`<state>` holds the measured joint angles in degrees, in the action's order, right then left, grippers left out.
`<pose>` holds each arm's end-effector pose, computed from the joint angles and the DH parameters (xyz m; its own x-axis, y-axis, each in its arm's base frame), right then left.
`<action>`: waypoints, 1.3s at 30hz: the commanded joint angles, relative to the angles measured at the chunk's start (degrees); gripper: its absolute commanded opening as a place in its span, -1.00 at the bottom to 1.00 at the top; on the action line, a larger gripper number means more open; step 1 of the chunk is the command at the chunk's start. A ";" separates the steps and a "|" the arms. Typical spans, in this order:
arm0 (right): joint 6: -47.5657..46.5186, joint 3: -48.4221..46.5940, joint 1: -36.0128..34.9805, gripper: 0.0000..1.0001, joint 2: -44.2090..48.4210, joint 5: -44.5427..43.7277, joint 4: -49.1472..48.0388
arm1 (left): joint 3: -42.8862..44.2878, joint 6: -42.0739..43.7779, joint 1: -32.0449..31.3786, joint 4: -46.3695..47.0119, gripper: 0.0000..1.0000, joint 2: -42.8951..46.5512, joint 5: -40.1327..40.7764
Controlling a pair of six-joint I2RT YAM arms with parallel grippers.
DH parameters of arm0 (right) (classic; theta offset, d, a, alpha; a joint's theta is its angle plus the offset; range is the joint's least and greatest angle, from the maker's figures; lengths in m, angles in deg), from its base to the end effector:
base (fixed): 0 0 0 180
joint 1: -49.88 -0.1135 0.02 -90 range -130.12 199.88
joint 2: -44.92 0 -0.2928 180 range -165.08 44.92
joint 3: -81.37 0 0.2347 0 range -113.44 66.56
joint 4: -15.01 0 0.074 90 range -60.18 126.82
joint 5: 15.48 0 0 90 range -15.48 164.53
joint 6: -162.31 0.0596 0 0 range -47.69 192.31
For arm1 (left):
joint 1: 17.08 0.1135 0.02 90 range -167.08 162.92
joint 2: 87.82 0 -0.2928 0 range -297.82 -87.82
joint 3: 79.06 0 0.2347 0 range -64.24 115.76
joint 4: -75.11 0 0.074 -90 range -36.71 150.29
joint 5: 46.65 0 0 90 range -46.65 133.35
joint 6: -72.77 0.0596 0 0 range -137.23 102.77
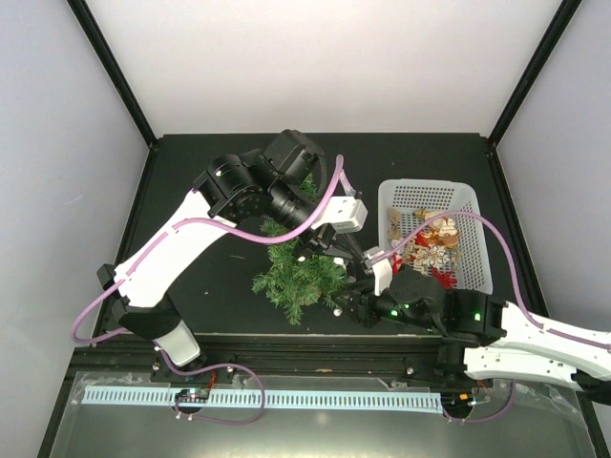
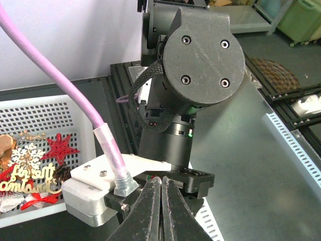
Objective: Decorate the small christmas tree
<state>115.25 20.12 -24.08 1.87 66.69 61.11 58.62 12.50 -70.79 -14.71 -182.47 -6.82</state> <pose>0.0483 0.1386 0.3244 -0.7206 -0.0639 -0.6904 -0.5846 0.5915 0.5554 0.1360 -0.2625 0.4837 0.0358 0.4880 -0.8721 0.9325 -0.3302 -0.1465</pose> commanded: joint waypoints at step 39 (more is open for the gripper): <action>1.90 -27.30 -0.73 -0.98 -1.08 -26.59 29.54 | -2.99 -3.12 0.62 4.89 0.98 3.76 15.49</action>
<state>116.32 -4.12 -24.40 1.52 47.35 84.82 55.43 9.97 -70.73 -12.00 -181.59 4.04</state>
